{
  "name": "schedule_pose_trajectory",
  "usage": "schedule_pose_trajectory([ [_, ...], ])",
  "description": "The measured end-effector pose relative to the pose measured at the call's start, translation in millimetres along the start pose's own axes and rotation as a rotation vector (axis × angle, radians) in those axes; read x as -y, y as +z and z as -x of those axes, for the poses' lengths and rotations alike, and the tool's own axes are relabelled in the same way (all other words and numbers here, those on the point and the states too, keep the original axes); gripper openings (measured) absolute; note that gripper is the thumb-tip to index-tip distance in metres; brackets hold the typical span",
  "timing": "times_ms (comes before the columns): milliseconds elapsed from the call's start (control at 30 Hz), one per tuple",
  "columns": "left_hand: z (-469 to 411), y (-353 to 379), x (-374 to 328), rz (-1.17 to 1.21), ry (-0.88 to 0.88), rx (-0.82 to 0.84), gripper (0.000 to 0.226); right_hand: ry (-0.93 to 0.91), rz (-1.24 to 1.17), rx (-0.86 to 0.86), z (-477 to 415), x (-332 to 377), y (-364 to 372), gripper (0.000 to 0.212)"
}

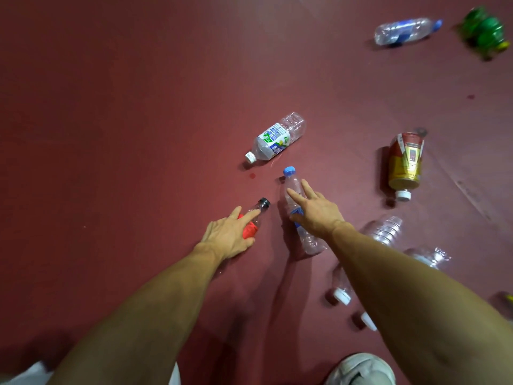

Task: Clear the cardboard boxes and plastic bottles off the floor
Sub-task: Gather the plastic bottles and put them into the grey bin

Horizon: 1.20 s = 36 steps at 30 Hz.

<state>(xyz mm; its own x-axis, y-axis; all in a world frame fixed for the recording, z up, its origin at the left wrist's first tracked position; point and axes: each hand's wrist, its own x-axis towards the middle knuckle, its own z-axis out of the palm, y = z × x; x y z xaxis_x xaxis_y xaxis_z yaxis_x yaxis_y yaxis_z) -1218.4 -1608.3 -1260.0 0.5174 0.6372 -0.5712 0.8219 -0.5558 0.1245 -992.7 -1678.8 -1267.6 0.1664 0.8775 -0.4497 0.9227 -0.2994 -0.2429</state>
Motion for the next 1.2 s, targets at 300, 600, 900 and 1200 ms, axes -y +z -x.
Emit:
schedule_pose_trajectory([
  [300,3,-2,5,0.058,0.019,0.141,0.101,0.009,-0.018,0.131,1,-3,6,0.102],
  [600,-2,-1,1,0.0,0.057,0.069,0.097,0.03,-0.017,0.098,2,1,10,0.092],
  [900,-11,-23,-7,0.063,-0.029,-0.003,0.093,0.067,-0.092,0.069,20,29,-5,0.092],
  [1200,106,-226,-44,0.076,0.019,-0.04,0.086,0.141,-0.097,0.027,125,70,-221,0.093],
])
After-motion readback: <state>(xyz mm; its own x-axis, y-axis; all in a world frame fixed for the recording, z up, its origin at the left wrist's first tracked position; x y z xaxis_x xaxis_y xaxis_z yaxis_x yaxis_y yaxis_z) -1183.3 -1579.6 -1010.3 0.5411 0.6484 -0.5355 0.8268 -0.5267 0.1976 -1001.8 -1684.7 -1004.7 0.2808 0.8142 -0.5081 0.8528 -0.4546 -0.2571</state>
